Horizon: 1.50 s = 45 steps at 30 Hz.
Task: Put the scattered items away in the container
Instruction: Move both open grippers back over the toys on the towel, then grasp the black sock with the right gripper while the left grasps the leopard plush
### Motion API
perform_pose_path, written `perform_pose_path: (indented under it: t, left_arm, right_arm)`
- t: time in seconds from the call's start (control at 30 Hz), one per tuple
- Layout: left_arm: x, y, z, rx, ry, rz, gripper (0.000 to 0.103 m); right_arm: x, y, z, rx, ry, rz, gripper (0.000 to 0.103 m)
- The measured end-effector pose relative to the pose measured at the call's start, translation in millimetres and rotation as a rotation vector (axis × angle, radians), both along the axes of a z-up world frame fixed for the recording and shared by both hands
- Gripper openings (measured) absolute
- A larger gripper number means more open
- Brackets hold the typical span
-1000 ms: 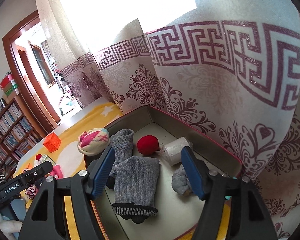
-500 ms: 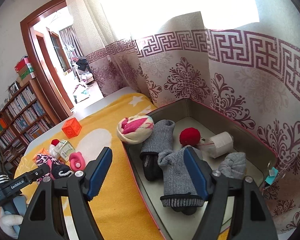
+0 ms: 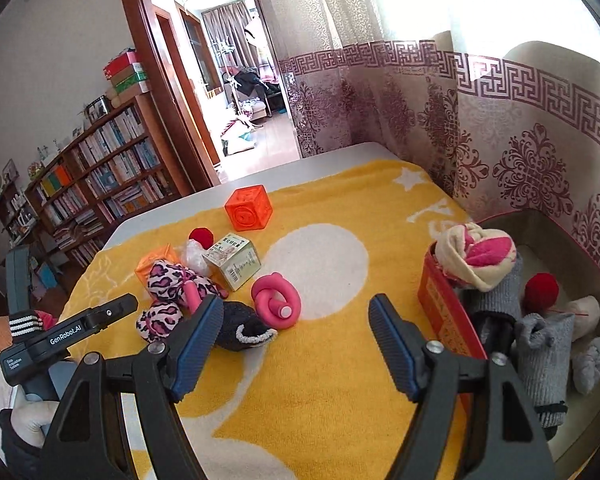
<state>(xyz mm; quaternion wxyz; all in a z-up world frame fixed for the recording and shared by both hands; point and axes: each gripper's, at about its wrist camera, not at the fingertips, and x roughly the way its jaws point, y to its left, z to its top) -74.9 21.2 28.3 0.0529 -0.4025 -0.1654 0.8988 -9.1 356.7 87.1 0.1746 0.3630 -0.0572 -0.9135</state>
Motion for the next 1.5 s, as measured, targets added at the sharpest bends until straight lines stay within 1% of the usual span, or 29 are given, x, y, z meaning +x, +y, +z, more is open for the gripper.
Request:
perform_pose_path:
  t: [0.17, 0.33, 0.43, 0.57, 0.63, 0.83, 1.1, 1.23, 1.4, 1.5]
  left_arm:
    - [0, -6, -2, 0.002, -0.007, 0.019, 0.102]
    - [-2, -9, -7, 0.001, -0.026, 0.035, 0.102]
    - [-3, -7, -8, -0.006, -0.027, 0.023, 0.102]
    - [-3, 0, -9, -0.046, -0.018, -0.005, 0.102]
    - [-4, 5, -11, -0.067, -0.019, -0.019, 0.102]
    - [-8, 19, -19, -0.112, -0.033, -0.061, 0.102]
    - [-20, 32, -33, -0.172, -0.069, -0.078, 0.102]
    - [-27, 35, -41, -0.179, -0.094, -0.083, 0.102]
    - [-33, 32, -44, -0.156, -0.106, -0.074, 0.102]
    - [-35, 33, -45, -0.167, -0.111, -0.077, 0.102]
  right_arm:
    - [-10, -32, -11, 0.037, -0.034, 0.103, 0.079]
    - [-18, -57, -24, 0.099, -0.029, 0.168, 0.079]
    - [-27, -63, -37, 0.132, -0.042, 0.165, 0.079]
    - [-36, -62, -55, 0.129, -0.094, 0.160, 0.079]
    - [-37, -63, -60, 0.133, -0.104, 0.167, 0.079]
    - [-34, -68, -62, 0.169, -0.088, 0.185, 0.079]
    - [-30, -74, -65, 0.210, -0.075, 0.199, 0.078]
    - [-30, -73, -65, 0.195, -0.083, 0.199, 0.075]
    - [-32, -74, -67, 0.196, -0.086, 0.198, 0.075]
    - [-32, -75, -70, 0.207, -0.093, 0.197, 0.075]
